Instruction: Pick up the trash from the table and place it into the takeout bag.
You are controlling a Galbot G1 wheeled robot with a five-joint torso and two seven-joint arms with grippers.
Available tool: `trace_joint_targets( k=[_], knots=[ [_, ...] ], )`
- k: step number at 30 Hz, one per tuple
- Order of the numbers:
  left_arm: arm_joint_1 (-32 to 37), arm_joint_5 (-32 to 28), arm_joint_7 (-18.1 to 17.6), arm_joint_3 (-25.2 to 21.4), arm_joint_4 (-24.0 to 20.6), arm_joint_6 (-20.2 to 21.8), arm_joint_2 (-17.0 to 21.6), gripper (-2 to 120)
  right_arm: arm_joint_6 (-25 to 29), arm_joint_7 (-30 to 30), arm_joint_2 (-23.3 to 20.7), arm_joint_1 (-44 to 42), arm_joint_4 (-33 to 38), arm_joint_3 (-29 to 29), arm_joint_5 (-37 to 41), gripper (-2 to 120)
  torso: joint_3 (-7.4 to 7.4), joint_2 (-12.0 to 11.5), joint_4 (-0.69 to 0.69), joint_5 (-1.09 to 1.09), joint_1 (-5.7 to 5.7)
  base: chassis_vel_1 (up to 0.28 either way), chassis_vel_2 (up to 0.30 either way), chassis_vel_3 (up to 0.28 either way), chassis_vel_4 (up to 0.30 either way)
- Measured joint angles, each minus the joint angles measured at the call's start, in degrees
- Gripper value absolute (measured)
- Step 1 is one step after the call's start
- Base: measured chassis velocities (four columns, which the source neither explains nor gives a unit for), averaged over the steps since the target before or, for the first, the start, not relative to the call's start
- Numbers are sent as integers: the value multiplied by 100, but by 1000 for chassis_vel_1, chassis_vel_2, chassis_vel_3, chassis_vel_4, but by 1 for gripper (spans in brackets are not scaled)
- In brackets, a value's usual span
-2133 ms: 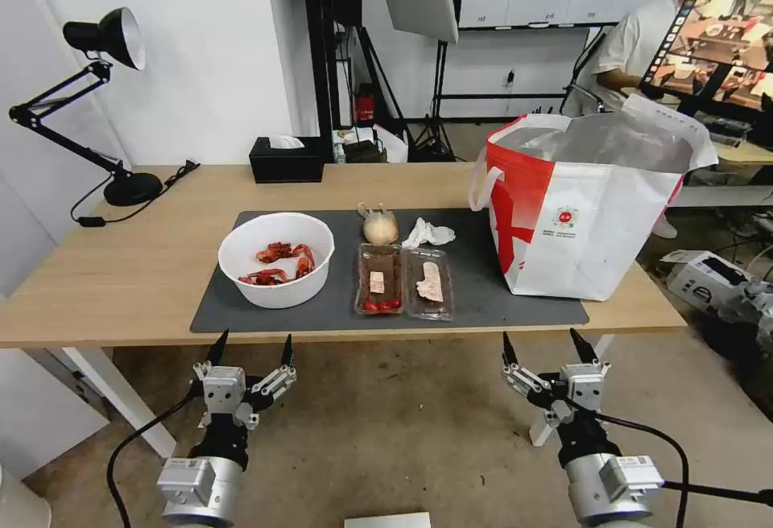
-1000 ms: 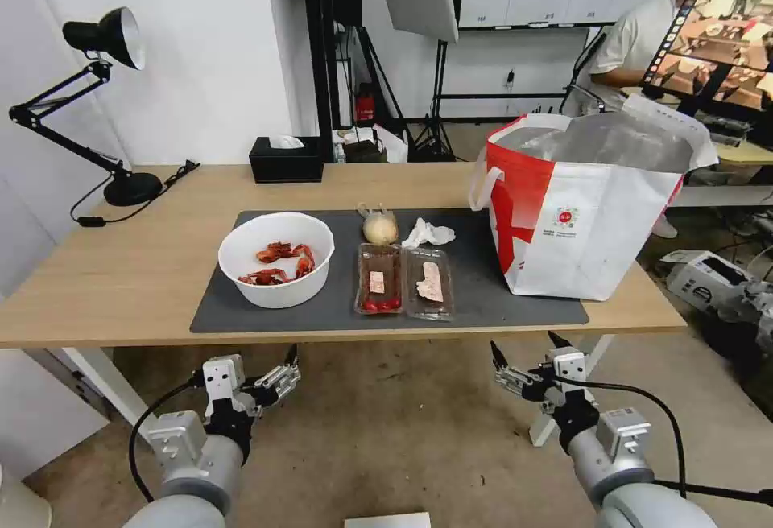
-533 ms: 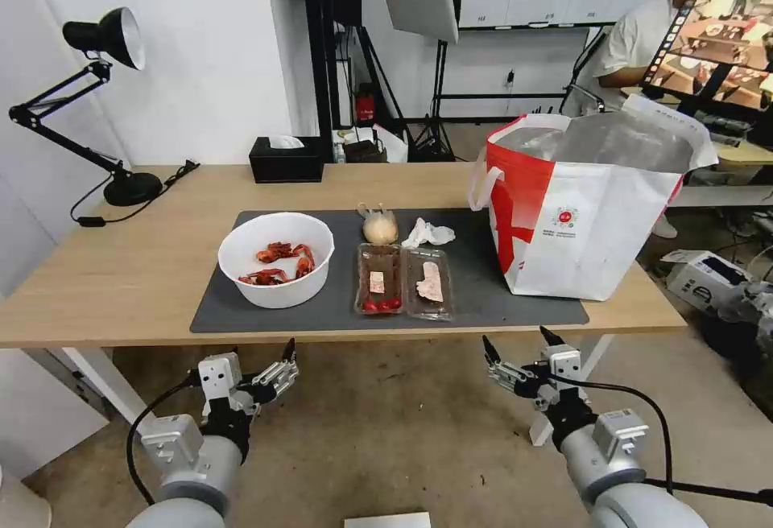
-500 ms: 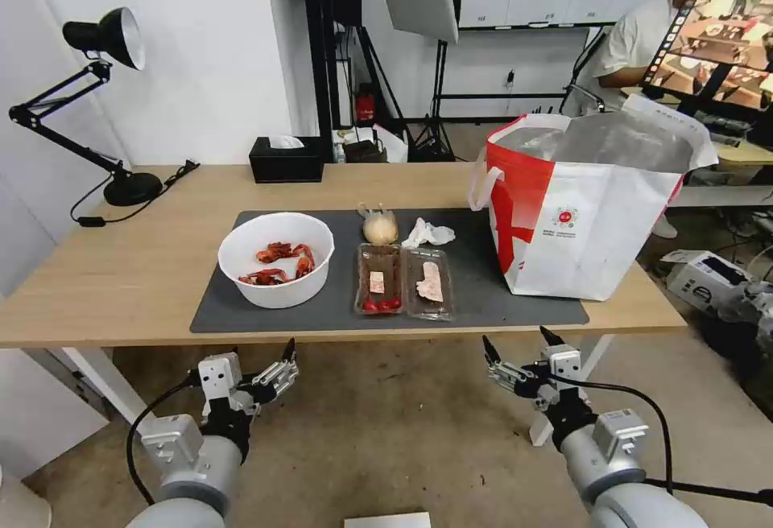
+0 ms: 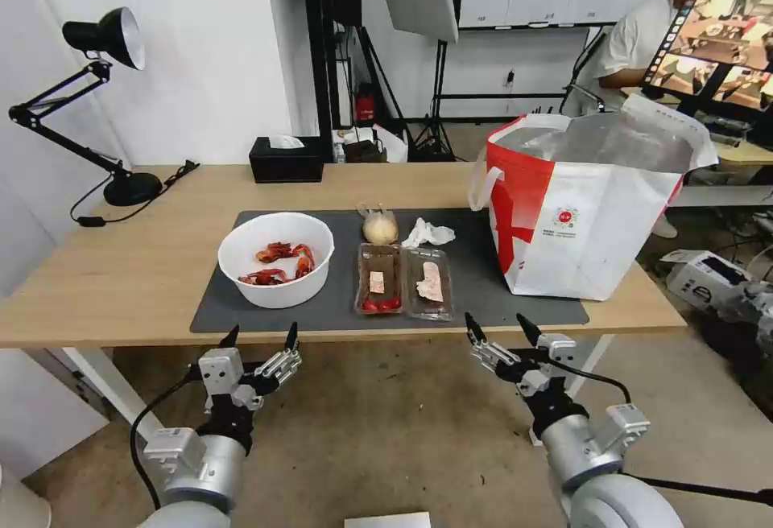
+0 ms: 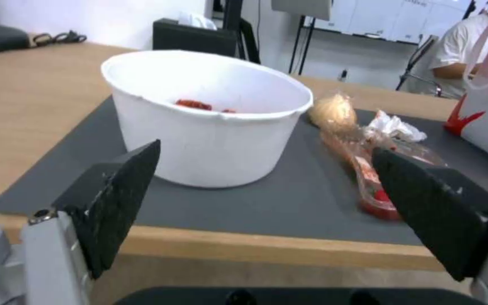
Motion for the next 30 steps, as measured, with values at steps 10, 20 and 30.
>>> trace_joint_targets(
  k=[10,20,30],
  knots=[
    [2,-11,15,-111,4,4,127,100,-82,2032,236,899,60,-754,3010,100,0,0,1,0,0,0,0,0,0],
    [80,-29,3,-220,113,26,138,100,-6,3252,458,1974,-621,-828,4395,100,1,0,0,0,1,0,0,0,0],
    [134,-202,-8,-250,134,114,45,100,5,3720,427,2368,-937,-829,4751,100,0,0,0,0,0,0,0,0,0]
  ],
)
